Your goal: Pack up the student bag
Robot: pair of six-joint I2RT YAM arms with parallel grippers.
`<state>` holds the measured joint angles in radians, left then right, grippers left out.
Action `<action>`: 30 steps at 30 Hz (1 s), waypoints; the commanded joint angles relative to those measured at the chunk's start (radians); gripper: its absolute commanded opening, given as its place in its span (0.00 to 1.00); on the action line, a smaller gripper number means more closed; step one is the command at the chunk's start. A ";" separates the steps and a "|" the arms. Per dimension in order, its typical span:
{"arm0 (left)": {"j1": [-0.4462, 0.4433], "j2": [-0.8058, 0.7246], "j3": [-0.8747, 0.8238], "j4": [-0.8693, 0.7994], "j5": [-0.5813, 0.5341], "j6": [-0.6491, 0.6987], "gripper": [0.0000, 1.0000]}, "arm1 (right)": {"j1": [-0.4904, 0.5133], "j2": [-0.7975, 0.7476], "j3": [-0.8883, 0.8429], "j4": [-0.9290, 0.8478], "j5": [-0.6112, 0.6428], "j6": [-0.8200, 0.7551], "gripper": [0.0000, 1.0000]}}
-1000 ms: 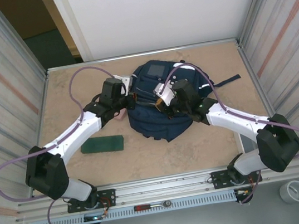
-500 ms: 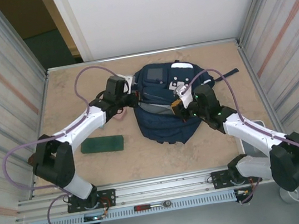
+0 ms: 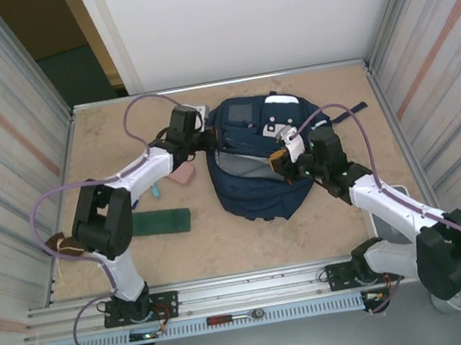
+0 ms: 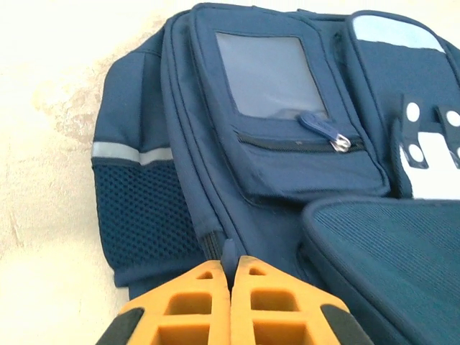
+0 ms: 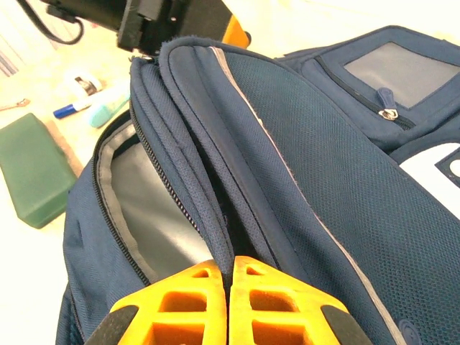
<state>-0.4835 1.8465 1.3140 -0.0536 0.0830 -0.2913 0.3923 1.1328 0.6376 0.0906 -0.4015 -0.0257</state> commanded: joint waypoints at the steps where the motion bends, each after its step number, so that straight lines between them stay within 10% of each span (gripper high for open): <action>1: 0.055 0.048 0.060 0.054 -0.112 -0.036 0.00 | -0.033 -0.015 0.003 -0.016 -0.005 0.033 0.00; 15: 0.090 0.242 0.182 0.093 0.019 -0.106 0.04 | -0.062 0.022 0.025 0.041 -0.060 0.062 0.00; 30: 0.191 -0.093 -0.068 0.050 0.017 -0.027 0.53 | 0.010 0.243 0.327 -0.164 0.118 0.139 0.00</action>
<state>-0.2893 1.8759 1.2984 0.0051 0.1314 -0.3523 0.3759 1.3373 0.8867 -0.0193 -0.3550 0.0734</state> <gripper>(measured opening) 0.519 0.050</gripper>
